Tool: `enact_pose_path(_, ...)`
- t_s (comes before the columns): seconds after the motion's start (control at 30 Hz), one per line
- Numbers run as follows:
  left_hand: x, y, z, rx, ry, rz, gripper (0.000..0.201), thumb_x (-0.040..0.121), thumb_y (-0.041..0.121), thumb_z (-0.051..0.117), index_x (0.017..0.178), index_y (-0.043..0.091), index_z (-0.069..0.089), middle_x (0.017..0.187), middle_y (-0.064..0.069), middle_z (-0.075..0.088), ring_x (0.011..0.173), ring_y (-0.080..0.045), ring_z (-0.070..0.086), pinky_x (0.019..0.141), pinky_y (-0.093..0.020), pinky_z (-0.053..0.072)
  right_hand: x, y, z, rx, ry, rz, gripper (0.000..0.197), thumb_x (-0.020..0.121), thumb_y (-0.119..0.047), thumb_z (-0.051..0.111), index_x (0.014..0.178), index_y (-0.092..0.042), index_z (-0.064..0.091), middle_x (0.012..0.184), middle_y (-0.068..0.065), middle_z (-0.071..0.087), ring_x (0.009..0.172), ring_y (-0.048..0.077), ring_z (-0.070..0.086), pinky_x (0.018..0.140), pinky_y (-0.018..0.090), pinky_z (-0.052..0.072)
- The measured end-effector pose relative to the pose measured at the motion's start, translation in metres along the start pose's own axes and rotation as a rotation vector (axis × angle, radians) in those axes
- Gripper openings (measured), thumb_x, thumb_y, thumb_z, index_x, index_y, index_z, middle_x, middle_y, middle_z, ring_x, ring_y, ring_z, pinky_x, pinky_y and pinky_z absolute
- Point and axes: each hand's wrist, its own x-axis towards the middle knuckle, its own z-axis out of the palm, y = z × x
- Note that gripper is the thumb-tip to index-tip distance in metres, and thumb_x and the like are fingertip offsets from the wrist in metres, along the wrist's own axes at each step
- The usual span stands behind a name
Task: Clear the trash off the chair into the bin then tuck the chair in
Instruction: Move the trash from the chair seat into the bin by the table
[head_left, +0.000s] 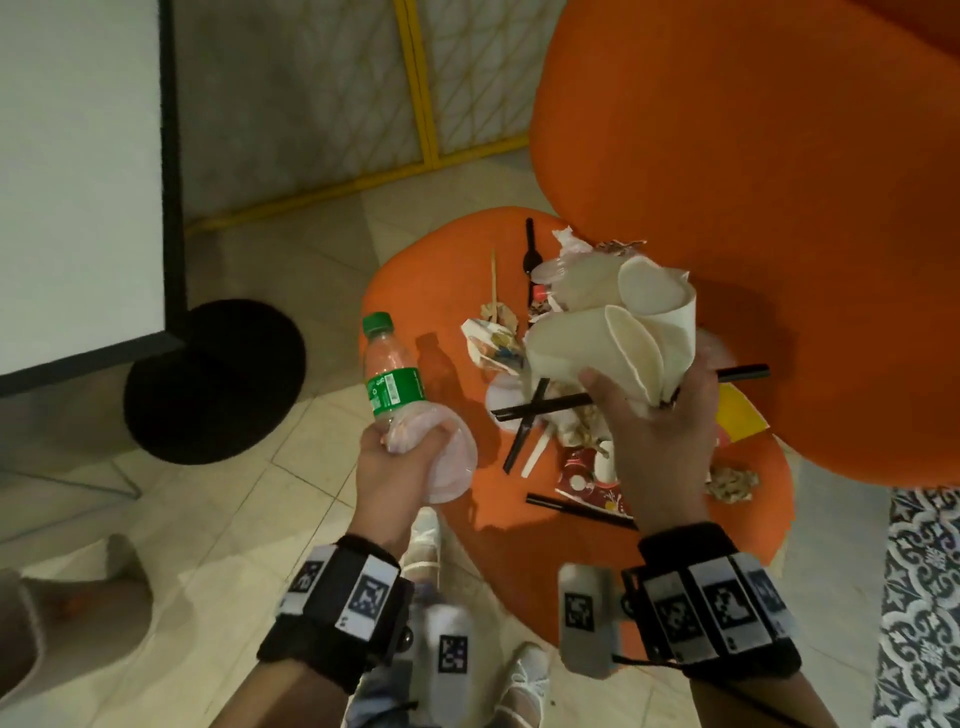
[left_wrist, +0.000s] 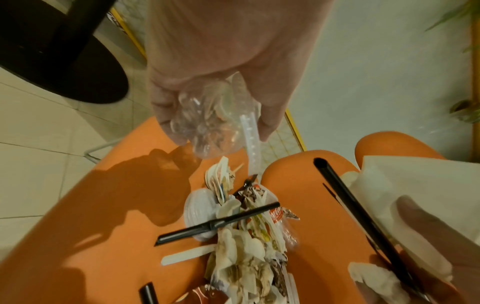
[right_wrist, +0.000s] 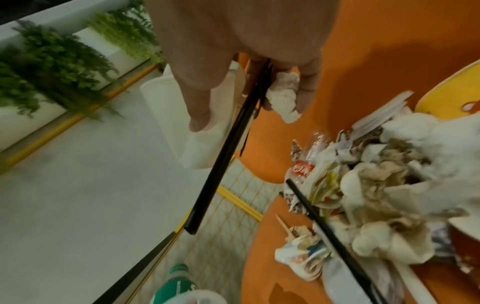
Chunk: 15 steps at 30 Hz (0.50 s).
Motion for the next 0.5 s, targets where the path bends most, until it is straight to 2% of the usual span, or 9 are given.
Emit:
enact_pose_path(0.13, -0.005, -0.012, -0.052, -0.089, 0.048, -0.029, 0.055, 0.076, 0.017, 0.075, 0.122, 0.018, 0.046, 0.106, -0.004, 0.065, 0.092, -0.020, 0.065, 0.076, -0.034, 0.052, -0.031, -0.009, 0.047, -0.026, -0.145, -0.076, 0.066, 0.064, -0.057, 0.074, 0.112, -0.017, 0.055, 0.114, 0.003, 0.053, 0.110, 0.028, 0.053, 0.087, 0.048, 0.050)
enact_pose_path(0.23, -0.005, -0.030, -0.106, -0.121, 0.130, -0.068, 0.052, 0.075, 0.018, 0.076, 0.118, 0.019, 0.046, 0.103, -0.002, 0.063, 0.087, -0.014, 0.063, 0.069, -0.029, 0.049, -0.072, -0.009, 0.098, -0.015, -0.324, -0.044, 0.066, 0.064, -0.056, 0.076, 0.111, -0.015, 0.055, 0.114, 0.008, 0.058, 0.108, 0.027, 0.057, 0.088, 0.046, 0.051)
enact_pose_path(0.3, -0.003, -0.045, -0.149, -0.145, 0.201, -0.118, 0.057, 0.075, 0.020, 0.076, 0.122, 0.017, 0.045, 0.108, -0.004, 0.063, 0.088, -0.015, 0.063, 0.069, -0.029, 0.050, -0.107, -0.014, 0.137, -0.024, -0.433, 0.013, 0.064, 0.065, -0.047, 0.080, 0.113, -0.017, 0.052, 0.116, 0.005, 0.057, 0.109, 0.023, 0.056, 0.092, 0.038, 0.049)
enact_pose_path(0.37, 0.001, -0.065, -0.199, -0.179, 0.286, -0.171, 0.062, 0.075, 0.020, 0.077, 0.128, 0.012, 0.045, 0.114, -0.009, 0.062, 0.088, -0.017, 0.063, 0.066, -0.027, 0.050, -0.146, -0.020, 0.180, -0.063, -0.541, -0.042, 0.058, 0.067, -0.039, 0.082, 0.112, -0.019, 0.051, 0.115, 0.000, 0.055, 0.106, 0.015, 0.054, 0.093, 0.021, 0.045)
enact_pose_path(0.4, 0.003, -0.075, -0.226, -0.198, 0.325, -0.198, 0.063, 0.075, 0.020, 0.077, 0.129, 0.010, 0.045, 0.115, -0.010, 0.062, 0.086, -0.017, 0.062, 0.064, -0.026, 0.049, -0.166, -0.023, 0.203, -0.078, -0.594, -0.062, 0.055, 0.068, -0.038, 0.082, 0.109, -0.021, 0.051, 0.112, -0.003, 0.054, 0.104, 0.014, 0.054, 0.090, 0.017, 0.044)
enact_pose_path(0.5, 0.014, -0.108, -0.320, -0.223, 0.419, -0.276, 0.066, 0.073, 0.021, 0.078, 0.129, 0.007, 0.046, 0.116, -0.014, 0.062, 0.087, -0.021, 0.063, 0.058, -0.026, 0.048, -0.228, -0.031, 0.283, -0.071, -0.728, -0.058, 0.052, 0.067, -0.036, 0.082, 0.107, -0.021, 0.053, 0.106, -0.005, 0.050, 0.099, 0.012, 0.053, 0.084, 0.027, 0.047)
